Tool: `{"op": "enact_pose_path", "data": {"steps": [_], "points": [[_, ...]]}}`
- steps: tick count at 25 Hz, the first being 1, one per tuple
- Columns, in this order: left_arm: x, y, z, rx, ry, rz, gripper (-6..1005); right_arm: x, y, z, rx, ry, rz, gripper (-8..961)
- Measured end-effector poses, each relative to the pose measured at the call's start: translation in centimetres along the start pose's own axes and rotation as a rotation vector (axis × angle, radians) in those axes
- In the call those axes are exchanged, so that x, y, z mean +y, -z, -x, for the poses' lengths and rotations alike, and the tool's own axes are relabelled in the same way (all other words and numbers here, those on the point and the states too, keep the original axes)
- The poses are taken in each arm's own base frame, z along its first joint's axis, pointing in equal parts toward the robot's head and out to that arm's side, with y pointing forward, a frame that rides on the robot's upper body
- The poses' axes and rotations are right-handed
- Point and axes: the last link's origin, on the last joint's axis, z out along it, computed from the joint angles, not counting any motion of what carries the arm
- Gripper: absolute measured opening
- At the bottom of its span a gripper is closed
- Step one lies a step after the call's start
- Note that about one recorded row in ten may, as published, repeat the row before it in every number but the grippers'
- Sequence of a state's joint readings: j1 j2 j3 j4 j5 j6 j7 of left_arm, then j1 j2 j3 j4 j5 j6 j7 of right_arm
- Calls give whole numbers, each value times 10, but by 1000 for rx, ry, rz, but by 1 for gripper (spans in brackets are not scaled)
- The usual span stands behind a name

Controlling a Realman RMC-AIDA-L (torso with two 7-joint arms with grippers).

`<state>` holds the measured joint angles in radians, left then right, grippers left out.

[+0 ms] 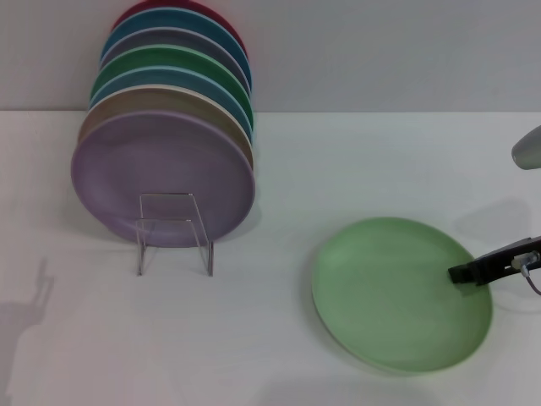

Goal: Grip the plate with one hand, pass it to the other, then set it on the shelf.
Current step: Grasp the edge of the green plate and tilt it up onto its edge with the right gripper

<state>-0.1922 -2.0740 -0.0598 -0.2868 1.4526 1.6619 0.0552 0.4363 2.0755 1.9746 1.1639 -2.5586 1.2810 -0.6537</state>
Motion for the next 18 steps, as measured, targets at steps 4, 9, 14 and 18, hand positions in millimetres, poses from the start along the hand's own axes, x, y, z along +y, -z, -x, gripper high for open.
{"op": "enact_pose_path", "data": {"steps": [4,9,14,18], "points": [[0,0,0,1,0,0,802,0,1,0,-1,6,-1,232],[0,0,0,1,0,0,802,-1,3,0,-14,8,-8,176],[0,0,0,2,1,0,802,0,9,2,-59,16,8,174],[0,1,0,1,0,-1,802,1,10,2,-66,20,19,112]]}}
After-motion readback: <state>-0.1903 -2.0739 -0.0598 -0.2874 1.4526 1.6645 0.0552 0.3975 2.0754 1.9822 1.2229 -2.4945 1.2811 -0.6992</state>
